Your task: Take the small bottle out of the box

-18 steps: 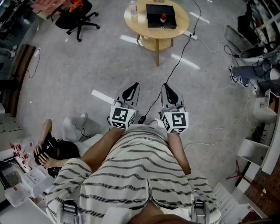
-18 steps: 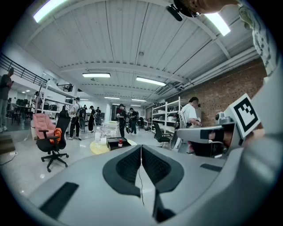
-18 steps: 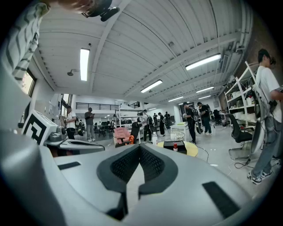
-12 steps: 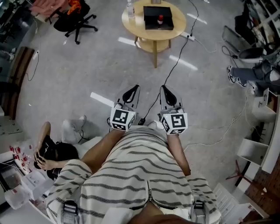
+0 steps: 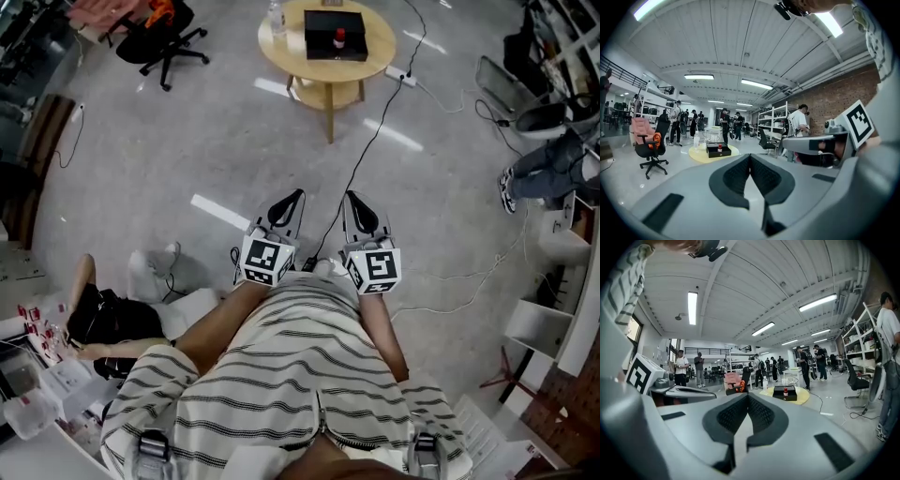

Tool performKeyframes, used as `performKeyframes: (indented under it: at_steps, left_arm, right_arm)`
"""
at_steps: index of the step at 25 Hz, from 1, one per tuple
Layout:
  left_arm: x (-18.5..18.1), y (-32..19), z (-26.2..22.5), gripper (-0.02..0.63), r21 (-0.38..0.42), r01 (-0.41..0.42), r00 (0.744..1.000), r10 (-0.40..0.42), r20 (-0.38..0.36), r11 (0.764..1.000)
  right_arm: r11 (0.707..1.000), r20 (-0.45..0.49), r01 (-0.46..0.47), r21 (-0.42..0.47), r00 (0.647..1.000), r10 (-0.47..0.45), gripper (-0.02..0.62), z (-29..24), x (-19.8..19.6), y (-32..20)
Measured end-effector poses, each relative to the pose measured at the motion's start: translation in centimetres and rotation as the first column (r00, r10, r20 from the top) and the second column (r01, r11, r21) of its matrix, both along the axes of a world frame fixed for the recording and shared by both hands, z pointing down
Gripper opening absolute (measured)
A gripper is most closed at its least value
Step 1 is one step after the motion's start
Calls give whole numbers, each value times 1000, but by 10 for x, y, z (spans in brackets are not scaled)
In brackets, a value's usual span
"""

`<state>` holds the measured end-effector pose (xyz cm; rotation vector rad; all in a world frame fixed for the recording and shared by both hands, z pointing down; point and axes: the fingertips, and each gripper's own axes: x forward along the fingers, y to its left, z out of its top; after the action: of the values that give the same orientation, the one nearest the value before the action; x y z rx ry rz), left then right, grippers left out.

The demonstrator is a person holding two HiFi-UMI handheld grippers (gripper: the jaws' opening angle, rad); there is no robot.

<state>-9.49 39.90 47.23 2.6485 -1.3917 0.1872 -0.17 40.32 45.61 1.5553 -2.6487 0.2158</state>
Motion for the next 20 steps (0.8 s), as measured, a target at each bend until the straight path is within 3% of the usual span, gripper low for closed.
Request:
performKeyframes:
  at_steps: [11, 20]
  left_arm:
    - [18, -40, 14, 21, -19, -26, 1000, 26, 0, 999]
    - [25, -127, 10, 21, -15, -60, 998, 60, -3, 998]
  right_arm:
    - [1000, -21, -12, -7, 1000, 12, 11, 6, 15, -35]
    - [999, -26, -43, -16, 999, 42, 11, 5, 20, -118]
